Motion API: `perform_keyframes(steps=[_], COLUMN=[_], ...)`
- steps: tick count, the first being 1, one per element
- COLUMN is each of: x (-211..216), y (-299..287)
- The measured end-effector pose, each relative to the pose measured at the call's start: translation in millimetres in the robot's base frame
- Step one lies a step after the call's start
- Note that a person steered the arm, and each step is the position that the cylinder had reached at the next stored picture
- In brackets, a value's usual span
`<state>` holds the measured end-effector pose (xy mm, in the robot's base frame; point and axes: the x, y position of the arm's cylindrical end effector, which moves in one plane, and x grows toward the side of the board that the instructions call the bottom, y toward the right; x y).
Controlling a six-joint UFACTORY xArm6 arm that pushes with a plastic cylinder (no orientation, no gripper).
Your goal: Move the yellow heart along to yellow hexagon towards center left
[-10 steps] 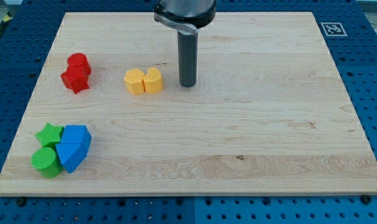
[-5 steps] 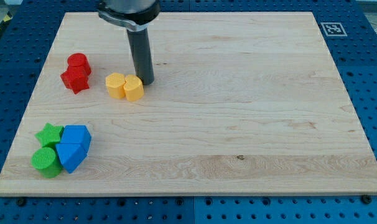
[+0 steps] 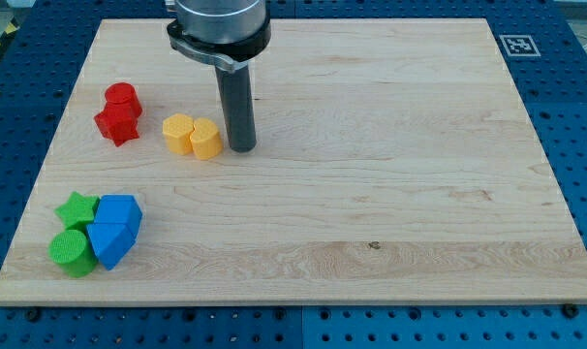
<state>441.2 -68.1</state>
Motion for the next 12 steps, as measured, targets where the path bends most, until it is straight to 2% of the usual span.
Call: perform_keyframes(steps=[2,4,7,8,10,12], x=[29.7,17.7,12.2,13.9,14.2,-7.5], y=[-0.3,-1.8,-60.0,-56.7,-6.1,-0.4])
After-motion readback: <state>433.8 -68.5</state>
